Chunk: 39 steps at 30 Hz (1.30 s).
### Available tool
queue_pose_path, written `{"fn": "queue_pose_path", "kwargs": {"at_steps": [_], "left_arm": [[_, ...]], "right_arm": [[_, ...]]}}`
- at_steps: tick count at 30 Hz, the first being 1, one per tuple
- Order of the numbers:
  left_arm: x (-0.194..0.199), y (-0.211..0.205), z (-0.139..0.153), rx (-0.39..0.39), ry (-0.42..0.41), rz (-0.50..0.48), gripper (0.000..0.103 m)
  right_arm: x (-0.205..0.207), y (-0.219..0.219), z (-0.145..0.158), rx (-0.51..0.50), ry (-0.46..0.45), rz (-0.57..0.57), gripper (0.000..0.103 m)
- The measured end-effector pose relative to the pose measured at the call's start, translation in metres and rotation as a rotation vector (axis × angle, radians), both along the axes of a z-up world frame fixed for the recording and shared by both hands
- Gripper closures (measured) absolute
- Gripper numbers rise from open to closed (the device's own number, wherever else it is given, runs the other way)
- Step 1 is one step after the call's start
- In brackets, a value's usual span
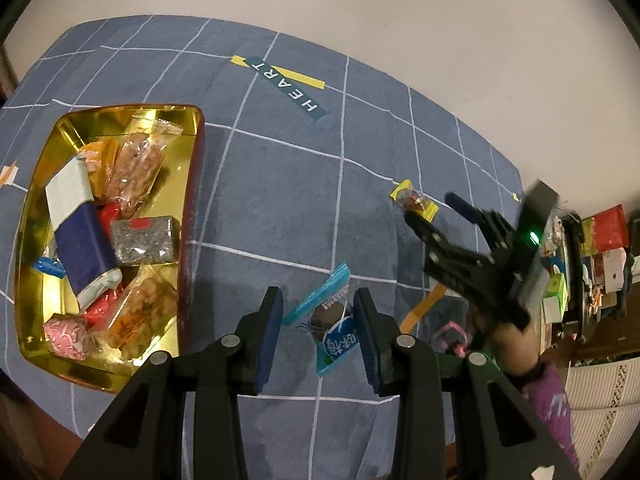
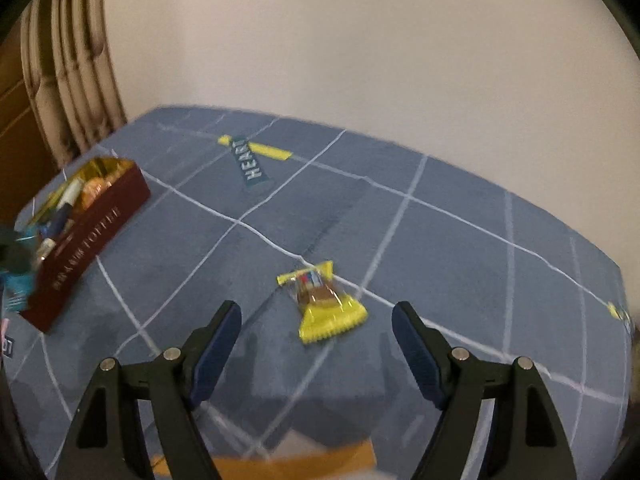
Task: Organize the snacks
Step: 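Carry the blue candy toward the tin with the left gripper while the right gripper grasps the yellow candy packet, then release the blue candy packet into the tin with the left gripper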
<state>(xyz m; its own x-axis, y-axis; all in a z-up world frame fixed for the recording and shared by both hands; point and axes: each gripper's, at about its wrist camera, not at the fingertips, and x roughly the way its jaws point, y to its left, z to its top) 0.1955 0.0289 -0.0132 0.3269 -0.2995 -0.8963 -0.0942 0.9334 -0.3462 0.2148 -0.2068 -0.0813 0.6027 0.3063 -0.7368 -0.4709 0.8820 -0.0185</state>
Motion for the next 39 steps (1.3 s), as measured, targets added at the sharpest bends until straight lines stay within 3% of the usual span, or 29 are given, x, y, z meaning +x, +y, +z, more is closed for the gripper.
{"fn": "queue_pose_path", "kwargs": {"at_steps": [2, 4, 6, 12, 18, 23, 29, 39], "left_arm": [[-0.002, 0.003, 0.002, 0.002, -0.003, 0.0, 0.07], [-0.003, 0.006, 0.004, -0.002, -0.005, 0.0, 0.07], [-0.005, 0.009, 0.006, -0.002, -0.009, 0.005, 0.07], [-0.009, 0.019, 0.007, -0.01, -0.016, 0.016, 0.07], [-0.022, 0.03, 0.01, 0.009, -0.026, 0.034, 0.07], [-0.036, 0.042, 0.014, 0.057, -0.054, 0.052, 0.07], [-0.05, 0.059, 0.018, 0.143, -0.1, 0.073, 0.07], [-0.056, 0.087, 0.018, 0.235, -0.136, 0.112, 0.07]], "right_arm": [[0.011, 0.007, -0.006, -0.023, 0.009, 0.005, 0.024], [0.022, 0.01, -0.013, -0.026, 0.039, 0.013, 0.03], [0.03, 0.007, -0.02, -0.029, 0.082, 0.012, 0.065], [0.014, 0.003, -0.021, 0.038, 0.134, -0.036, 0.068], [-0.06, 0.001, -0.002, 0.173, 0.048, -0.126, 0.068], [-0.088, -0.004, -0.004, 0.184, 0.028, -0.208, 0.068], [-0.093, -0.012, -0.019, 0.167, 0.04, -0.32, 0.068], [-0.098, -0.011, -0.027, 0.104, 0.042, -0.345, 0.068]]}}
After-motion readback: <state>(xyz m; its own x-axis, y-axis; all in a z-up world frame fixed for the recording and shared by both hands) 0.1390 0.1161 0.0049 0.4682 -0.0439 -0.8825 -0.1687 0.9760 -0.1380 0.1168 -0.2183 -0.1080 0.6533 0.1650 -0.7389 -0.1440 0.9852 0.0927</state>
